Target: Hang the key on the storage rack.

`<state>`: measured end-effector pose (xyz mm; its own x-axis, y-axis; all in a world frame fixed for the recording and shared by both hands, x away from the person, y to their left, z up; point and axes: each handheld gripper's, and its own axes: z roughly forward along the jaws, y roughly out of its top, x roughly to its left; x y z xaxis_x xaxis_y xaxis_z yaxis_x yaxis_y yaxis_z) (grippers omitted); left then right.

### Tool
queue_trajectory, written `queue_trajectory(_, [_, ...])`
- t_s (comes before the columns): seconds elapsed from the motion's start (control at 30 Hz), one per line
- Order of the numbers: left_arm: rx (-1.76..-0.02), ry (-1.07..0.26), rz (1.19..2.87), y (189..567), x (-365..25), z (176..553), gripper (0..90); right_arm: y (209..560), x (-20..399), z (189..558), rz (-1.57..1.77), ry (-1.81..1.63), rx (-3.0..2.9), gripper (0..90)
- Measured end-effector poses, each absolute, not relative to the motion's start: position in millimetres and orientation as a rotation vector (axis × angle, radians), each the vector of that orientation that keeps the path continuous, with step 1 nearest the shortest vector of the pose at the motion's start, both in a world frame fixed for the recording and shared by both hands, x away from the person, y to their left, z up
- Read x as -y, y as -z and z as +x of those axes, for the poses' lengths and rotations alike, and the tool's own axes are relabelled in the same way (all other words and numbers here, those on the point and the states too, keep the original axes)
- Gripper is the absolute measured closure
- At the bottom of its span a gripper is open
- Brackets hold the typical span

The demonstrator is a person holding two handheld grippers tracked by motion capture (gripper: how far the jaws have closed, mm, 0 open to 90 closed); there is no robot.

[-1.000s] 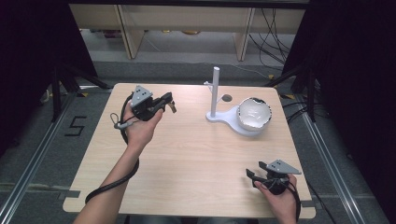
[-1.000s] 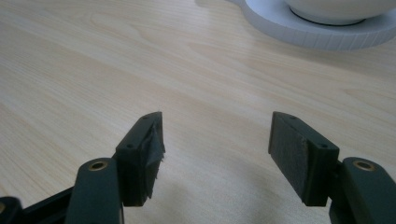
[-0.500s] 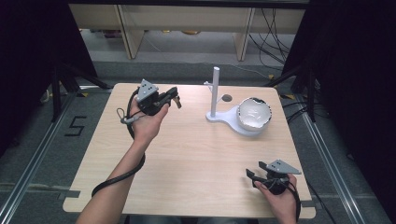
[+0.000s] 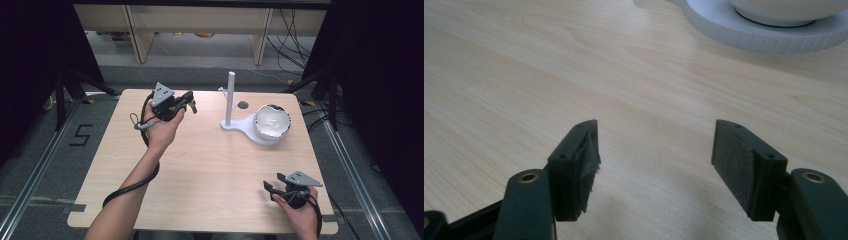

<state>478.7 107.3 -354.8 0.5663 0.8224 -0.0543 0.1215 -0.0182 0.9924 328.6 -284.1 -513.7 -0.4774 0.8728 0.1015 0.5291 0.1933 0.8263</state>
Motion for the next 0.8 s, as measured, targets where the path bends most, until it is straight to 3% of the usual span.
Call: queue_trajectory(0.8, [-0.84,-0.687,1.505,349.4,-95.2,493.9,90.0,514.0,285.6,329.3,1.286,-1.193,-2.076,36.4])
